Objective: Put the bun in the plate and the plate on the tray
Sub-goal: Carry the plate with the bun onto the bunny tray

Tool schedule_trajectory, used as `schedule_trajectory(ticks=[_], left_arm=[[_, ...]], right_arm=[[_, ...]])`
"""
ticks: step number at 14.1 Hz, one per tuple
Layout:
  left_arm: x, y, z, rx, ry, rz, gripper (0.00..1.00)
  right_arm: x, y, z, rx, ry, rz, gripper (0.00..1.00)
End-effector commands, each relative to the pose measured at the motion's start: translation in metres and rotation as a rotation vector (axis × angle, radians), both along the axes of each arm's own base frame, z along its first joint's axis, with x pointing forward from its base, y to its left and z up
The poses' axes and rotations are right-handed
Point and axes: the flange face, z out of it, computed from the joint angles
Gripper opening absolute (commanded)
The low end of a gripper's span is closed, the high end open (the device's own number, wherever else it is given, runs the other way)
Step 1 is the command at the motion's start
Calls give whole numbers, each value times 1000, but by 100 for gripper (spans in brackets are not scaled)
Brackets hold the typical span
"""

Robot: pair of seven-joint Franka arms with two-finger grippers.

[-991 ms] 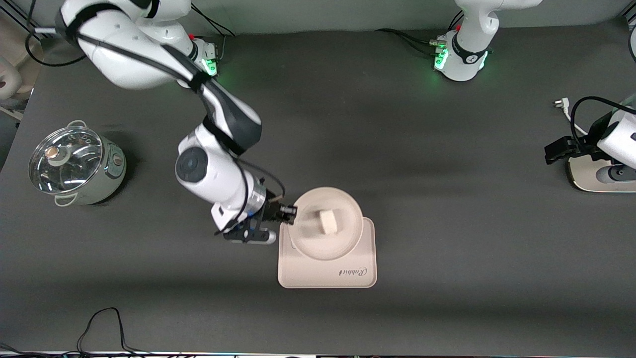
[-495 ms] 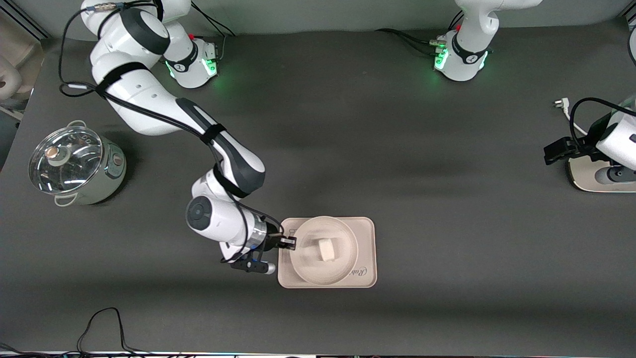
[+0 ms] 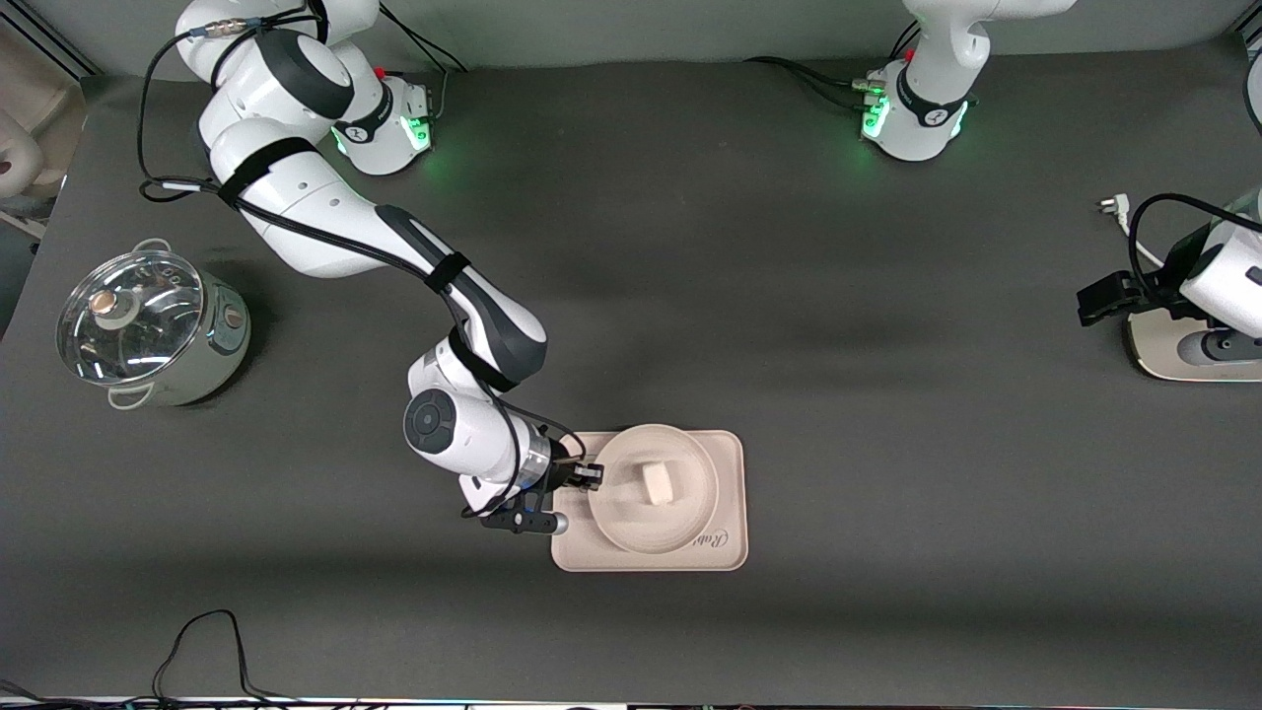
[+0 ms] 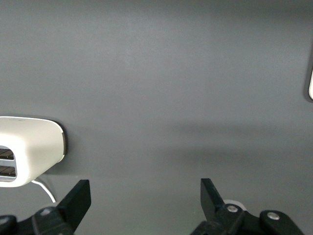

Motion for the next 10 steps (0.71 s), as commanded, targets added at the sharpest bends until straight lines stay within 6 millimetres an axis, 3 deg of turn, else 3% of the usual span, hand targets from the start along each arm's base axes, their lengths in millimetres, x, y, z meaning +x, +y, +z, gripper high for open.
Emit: schedule_trajectory(ticks=[1,3,4,5,6,8,10], left_arm=[[-4,-2,9,-4,14,-9,100],[-5,-1,9,-4,20,-9,100],[-5,-1,9,-4,20,-9,100],[-5,-1,10,-6,19,-9,100],[-5,-1,10,-6,20,-7,100],[-7,-1,9,-5,34,-6,100],[-10,-3,10,-5,39,-6,100]], right_arm=[[7,0,-9,4,-27,8,0],[7,1,-13,16,-35,-1,2],[7,1,-15,15,-33,0,14],[7,0,-15,14,-32,-2,42],[8,0,-11,14,-38,-4,99],[11,-1,2,13,-56,-2,100],[14,-2,36,6,-82,7,100]])
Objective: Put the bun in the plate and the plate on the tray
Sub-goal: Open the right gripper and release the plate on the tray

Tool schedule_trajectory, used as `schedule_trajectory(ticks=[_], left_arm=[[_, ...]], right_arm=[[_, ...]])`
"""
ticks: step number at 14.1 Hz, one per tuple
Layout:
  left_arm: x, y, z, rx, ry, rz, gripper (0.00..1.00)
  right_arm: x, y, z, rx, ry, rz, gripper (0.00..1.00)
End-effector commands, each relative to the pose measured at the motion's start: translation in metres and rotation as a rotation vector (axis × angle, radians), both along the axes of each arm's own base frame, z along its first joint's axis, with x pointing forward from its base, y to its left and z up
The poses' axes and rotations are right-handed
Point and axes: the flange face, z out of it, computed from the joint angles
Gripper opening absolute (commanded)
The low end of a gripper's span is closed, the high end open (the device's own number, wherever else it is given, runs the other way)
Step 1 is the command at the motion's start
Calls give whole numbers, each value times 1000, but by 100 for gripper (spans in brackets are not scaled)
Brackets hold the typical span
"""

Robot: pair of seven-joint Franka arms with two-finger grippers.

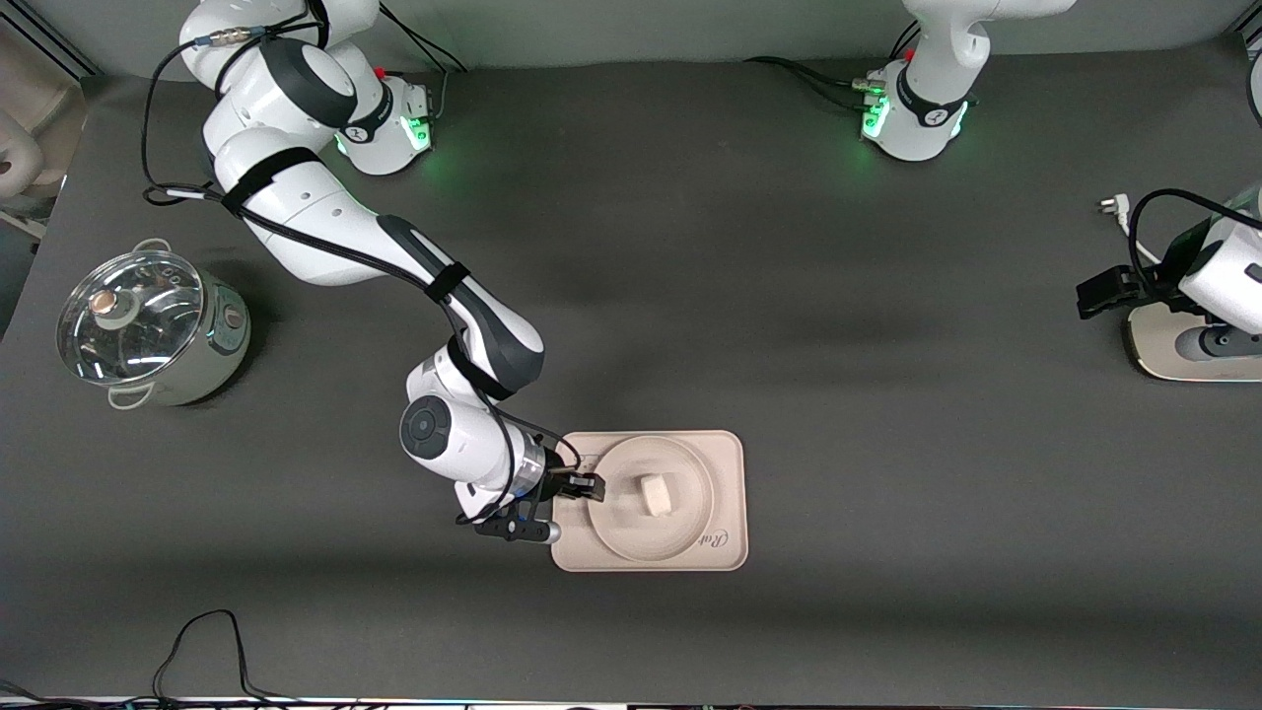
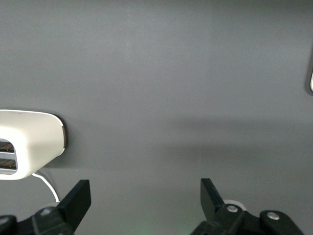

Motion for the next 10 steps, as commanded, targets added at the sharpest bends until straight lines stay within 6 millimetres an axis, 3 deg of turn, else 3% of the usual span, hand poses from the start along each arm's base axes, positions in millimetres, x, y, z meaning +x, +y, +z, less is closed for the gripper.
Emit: schedule_trajectory(ticks=[1,5,10], left_arm=[[-5,-4,9,-5,4,-8,100],[-6,-4,11,-6,4,-10,100],[-25,-10,13,-11,-29,-18,100]], right_arm=[[3,-1,53,-28,-34,35,100],[-8,-26,131,-124,-21,116,100],[-47,-96,227,-282,-50,154,100]])
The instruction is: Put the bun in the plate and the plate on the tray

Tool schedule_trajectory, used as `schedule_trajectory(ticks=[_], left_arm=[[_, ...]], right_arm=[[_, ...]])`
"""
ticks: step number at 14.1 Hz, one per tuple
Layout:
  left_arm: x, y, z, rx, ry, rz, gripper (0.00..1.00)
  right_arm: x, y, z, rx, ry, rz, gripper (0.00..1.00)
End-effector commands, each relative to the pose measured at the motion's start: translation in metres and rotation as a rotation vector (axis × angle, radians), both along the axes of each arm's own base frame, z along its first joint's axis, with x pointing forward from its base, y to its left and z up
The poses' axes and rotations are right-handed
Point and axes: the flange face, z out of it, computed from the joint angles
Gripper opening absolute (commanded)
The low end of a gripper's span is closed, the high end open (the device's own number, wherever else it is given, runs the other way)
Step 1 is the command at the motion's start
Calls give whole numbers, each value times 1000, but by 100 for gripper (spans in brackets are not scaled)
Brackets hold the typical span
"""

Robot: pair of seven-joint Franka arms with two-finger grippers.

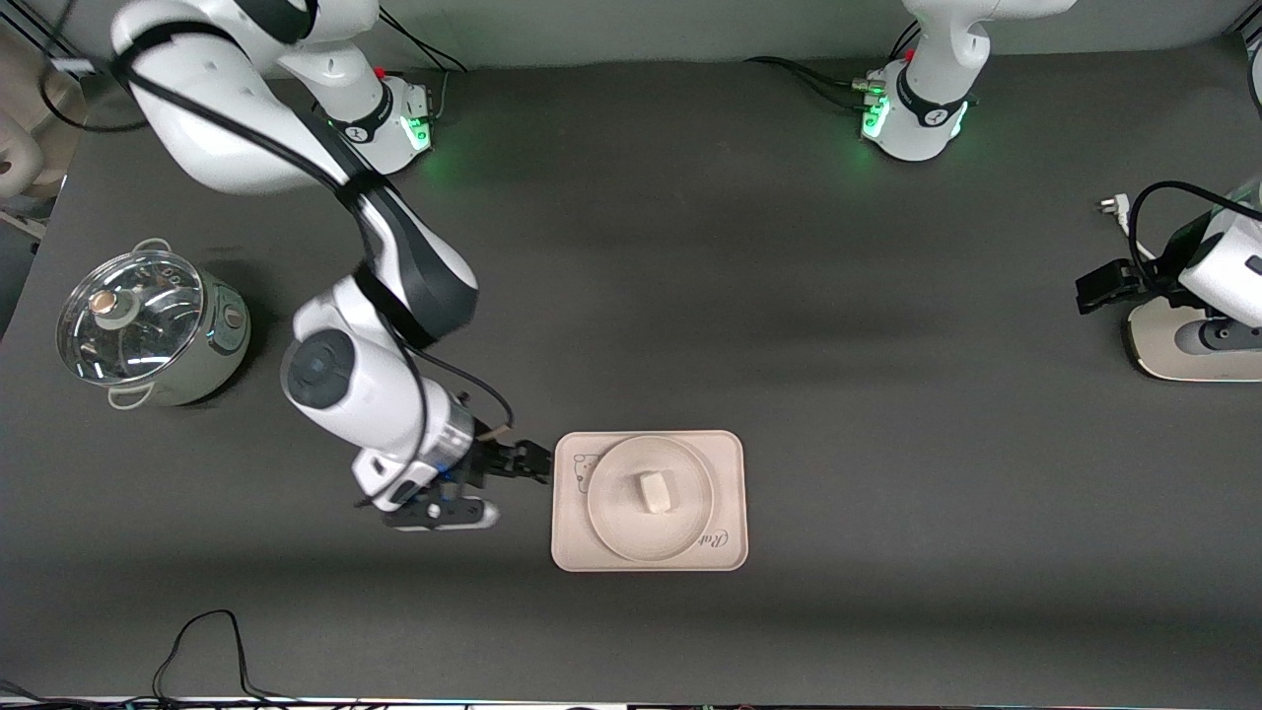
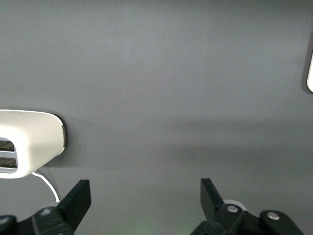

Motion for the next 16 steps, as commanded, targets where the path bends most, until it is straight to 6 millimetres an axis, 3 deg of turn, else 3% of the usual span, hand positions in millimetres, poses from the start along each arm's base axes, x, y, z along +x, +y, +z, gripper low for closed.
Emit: schedule_trajectory(ticks=[1,3,6,10,12,16], left_arm=[[-30,-6,2,-11,-37,-12,100],[-39,-5,1,-14,-56,-16,100],[-34,-6,4,-10,-60,-34,100],[-33,-7,14,-11,-70,-35,100],[-33,-12,13,-10,-69,-37,100],[-35,-12,15,-11,-59,-34,100]], right_arm=[[-42,-49,59,-49,50,-21,100],[-59,-80,96,-61,107,-20,100],[-97,-135,141,-108,86,16,100],[-139,-190,163,-129,73,7,100],[-154,-227,167,-126,73,-40,100],[-170,-250,177,-136,102,-57,100]])
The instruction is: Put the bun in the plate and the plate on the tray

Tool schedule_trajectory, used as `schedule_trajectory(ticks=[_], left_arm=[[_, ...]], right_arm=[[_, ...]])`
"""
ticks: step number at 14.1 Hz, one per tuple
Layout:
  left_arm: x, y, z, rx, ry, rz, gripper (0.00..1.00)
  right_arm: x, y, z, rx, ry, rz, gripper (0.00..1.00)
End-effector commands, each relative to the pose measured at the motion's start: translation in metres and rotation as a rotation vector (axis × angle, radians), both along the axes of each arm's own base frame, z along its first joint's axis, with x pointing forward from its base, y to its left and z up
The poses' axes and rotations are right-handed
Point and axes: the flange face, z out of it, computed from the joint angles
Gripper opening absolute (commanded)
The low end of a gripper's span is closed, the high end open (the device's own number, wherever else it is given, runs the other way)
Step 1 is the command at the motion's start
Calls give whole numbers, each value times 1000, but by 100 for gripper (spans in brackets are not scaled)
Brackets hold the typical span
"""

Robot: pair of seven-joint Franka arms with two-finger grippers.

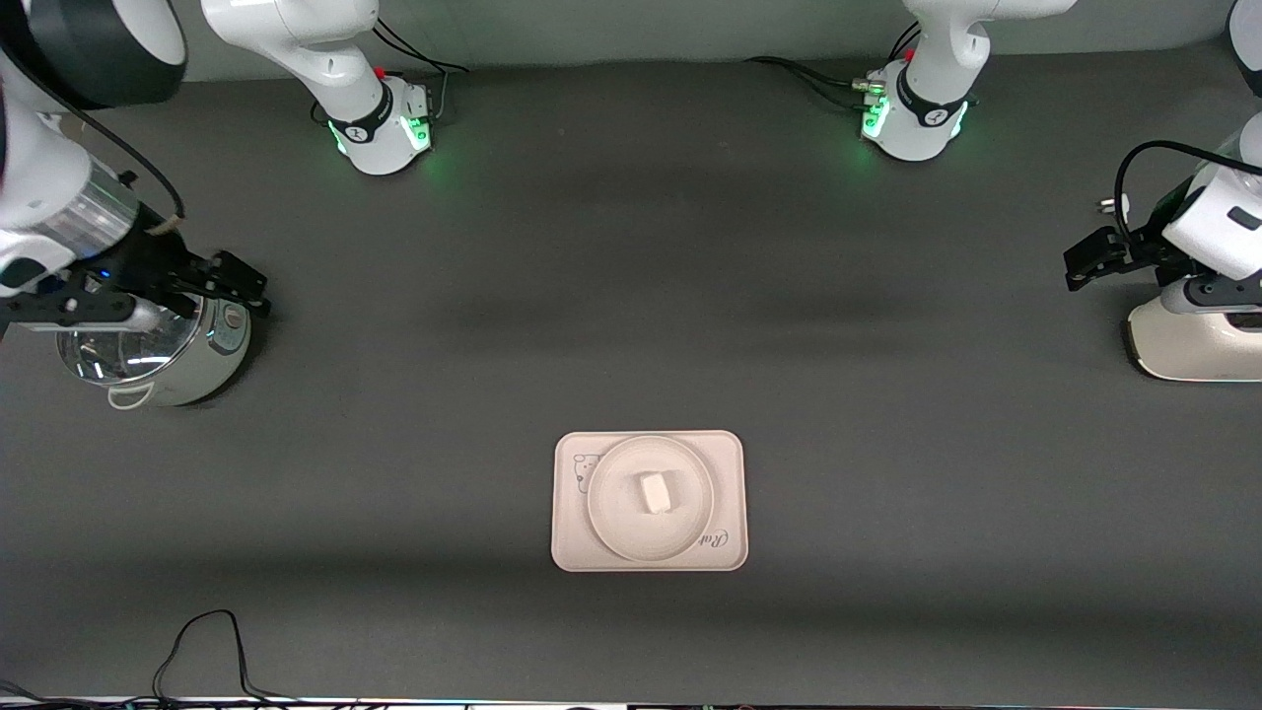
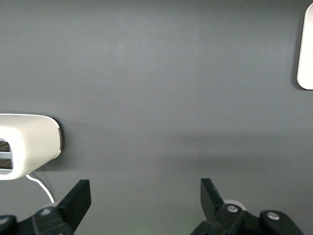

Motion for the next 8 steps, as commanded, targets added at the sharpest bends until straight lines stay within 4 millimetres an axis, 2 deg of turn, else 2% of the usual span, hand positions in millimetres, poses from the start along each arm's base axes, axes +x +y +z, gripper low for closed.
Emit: schedule_trajectory(ticks=[1,8], left_arm=[[-6,-1,8,-5,-2,-7,100],[-6,-3,12,-6,2,-7,100]], right_arm=[[-14,-2,3,13,15,14,100],[-9,12,-4,11,22,24,100]])
